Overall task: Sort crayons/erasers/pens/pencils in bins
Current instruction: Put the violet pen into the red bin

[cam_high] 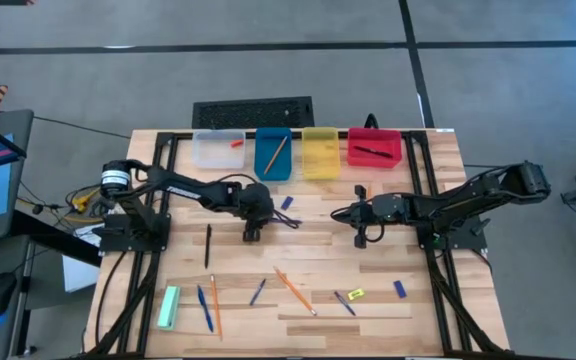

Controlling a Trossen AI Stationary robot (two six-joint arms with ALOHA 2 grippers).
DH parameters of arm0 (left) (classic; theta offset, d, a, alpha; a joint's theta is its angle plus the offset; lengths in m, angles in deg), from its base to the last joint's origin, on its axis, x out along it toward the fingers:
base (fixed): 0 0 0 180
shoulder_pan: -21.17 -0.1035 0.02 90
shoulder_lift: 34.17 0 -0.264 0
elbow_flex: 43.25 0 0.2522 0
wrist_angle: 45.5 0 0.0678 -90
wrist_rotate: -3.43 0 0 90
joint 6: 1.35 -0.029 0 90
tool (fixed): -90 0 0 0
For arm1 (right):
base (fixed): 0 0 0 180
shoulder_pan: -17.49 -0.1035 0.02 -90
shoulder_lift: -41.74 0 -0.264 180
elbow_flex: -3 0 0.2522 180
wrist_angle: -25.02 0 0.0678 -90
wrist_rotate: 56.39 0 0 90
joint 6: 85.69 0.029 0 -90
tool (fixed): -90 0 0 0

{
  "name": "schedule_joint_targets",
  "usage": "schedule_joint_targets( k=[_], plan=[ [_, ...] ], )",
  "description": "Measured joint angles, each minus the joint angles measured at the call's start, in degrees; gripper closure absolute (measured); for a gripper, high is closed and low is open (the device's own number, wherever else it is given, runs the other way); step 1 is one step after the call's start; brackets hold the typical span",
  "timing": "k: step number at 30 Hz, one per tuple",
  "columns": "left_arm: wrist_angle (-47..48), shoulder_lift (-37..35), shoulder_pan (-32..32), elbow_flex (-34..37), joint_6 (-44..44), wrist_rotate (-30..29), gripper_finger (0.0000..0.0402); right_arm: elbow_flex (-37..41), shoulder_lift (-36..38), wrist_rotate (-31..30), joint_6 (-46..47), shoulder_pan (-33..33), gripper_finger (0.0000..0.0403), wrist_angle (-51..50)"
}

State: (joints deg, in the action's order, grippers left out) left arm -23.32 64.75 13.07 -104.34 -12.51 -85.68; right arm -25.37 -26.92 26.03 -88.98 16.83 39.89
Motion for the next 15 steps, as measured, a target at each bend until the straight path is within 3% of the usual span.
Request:
schedule_joint_targets(
  k=[9, 15],
  plan=[
    [-0.4, 1.0, 0.0, 0.0, -0.9, 0.4, 0.0282, 0.0, 0.0, 0.0, 0.0, 0.0, 0.0393, 0.1],
    [-0.1, 1.0, 0.1, 0.0, -1.8, 0.5, 0.0314, 0.0, 0.0, 0.0, -0.1, -0.1, 0.0393, 0.1]
  ],
)
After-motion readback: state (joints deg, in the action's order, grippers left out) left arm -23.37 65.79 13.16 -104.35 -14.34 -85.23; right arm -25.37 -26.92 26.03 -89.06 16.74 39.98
